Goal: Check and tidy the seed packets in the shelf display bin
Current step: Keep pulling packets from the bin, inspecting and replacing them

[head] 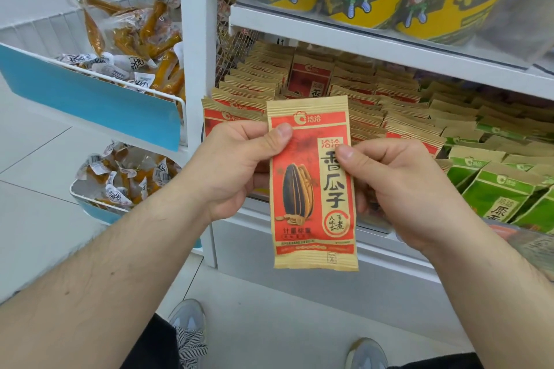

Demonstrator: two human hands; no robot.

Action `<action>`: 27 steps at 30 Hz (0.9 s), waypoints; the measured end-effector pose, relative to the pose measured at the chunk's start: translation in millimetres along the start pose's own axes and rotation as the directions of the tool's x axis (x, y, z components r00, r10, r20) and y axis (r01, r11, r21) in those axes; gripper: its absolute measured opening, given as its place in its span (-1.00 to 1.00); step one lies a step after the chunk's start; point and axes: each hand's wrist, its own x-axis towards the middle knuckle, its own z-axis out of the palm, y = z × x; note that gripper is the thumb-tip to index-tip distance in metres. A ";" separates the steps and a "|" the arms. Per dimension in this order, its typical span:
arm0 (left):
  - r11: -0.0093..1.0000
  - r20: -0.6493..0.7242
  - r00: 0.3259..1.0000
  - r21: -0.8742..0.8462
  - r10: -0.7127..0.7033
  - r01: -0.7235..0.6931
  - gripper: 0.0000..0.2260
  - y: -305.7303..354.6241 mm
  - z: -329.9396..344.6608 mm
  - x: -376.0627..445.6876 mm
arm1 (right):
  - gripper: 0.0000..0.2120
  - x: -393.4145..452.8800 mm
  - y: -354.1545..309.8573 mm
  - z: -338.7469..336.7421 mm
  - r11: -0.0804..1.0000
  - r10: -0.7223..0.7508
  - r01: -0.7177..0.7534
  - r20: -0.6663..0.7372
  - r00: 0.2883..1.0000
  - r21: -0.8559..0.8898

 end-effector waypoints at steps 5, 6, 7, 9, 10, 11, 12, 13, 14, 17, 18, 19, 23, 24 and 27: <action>0.996 0.152 0.985 0.047 -0.088 0.082 -0.72 -2.1 1.8 -3.8 | -0.69 5.5 6.8 0.2 0.996 0.007 0.005 -0.128 0.992 0.089; 0.995 0.155 0.984 0.049 -0.089 0.082 -0.73 -2.5 2.4 -4.3 | -0.69 5.7 7.2 -0.6 0.995 0.009 0.003 -0.121 0.993 0.095; 0.996 0.145 0.986 0.047 -0.084 0.078 -0.74 -2.6 2.5 -4.5 | -0.70 5.7 6.9 -1.1 0.995 0.012 -0.002 -0.099 0.995 0.095; 0.997 0.106 0.992 0.027 -0.069 0.067 -0.74 -2.1 1.0 -2.9 | -0.71 4.2 6.2 -2.9 0.997 0.023 -0.022 -0.014 1.000 0.074; 0.998 0.086 0.995 0.008 -0.059 0.059 -0.73 -1.7 -0.1 -1.8 | -0.68 3.5 6.8 -3.5 0.998 0.034 -0.036 0.037 0.999 0.049; 0.999 0.068 0.996 -0.011 -0.051 0.052 -0.72 -1.1 -0.8 -1.0 | -0.66 2.6 7.7 -3.3 0.999 0.048 -0.049 0.083 0.995 0.016; 0.999 0.054 0.998 -0.025 -0.044 0.046 -0.70 -0.7 -1.5 -0.3 | -0.66 1.8 8.9 -2.4 0.998 0.057 -0.055 0.115 0.992 -0.016; 0.999 0.046 0.998 -0.035 -0.041 0.042 -0.70 -0.4 -1.5 -0.2 | -0.67 1.3 9.7 -1.2 0.998 0.057 -0.053 0.128 0.990 -0.032; 0.998 0.042 0.998 -0.043 -0.040 0.042 -0.69 -0.3 -1.4 -0.3 | -0.68 1.3 10.9 -0.4 0.999 0.050 -0.047 0.128 0.990 -0.028; 0.997 0.101 0.992 -0.036 -0.071 0.075 -0.69 -1.1 -2.3 -2.0 | -0.62 1.9 11.6 1.5 0.997 0.034 -0.041 0.097 0.995 0.064; 0.996 0.143 0.986 -0.015 -0.085 0.088 -0.70 -1.8 -2.3 -2.6 | -0.60 2.1 11.4 1.4 0.995 0.038 -0.045 0.082 0.996 0.092; 0.995 0.178 0.979 0.000 -0.095 0.097 -0.69 -2.8 -1.9 -3.6 | -0.60 2.5 11.4 1.4 0.992 0.046 -0.054 0.069 0.997 0.117; 0.994 0.182 0.979 -0.043 -0.087 0.096 -0.71 -3.7 -1.0 -4.5 | -0.67 2.7 10.9 -2.2 0.983 0.052 -0.075 0.137 0.989 0.165; 0.994 0.180 0.980 -0.059 -0.081 0.093 -0.72 -3.1 -1.6 -4.0 | -0.66 2.8 11.1 -3.8 0.985 0.035 -0.066 0.188 0.982 0.162; 0.992 0.181 0.981 -0.092 -0.068 0.086 -0.70 -2.5 -5.1 -1.9 | -0.60 3.6 13.6 -8.2 0.989 -0.016 -0.027 0.284 0.959 0.146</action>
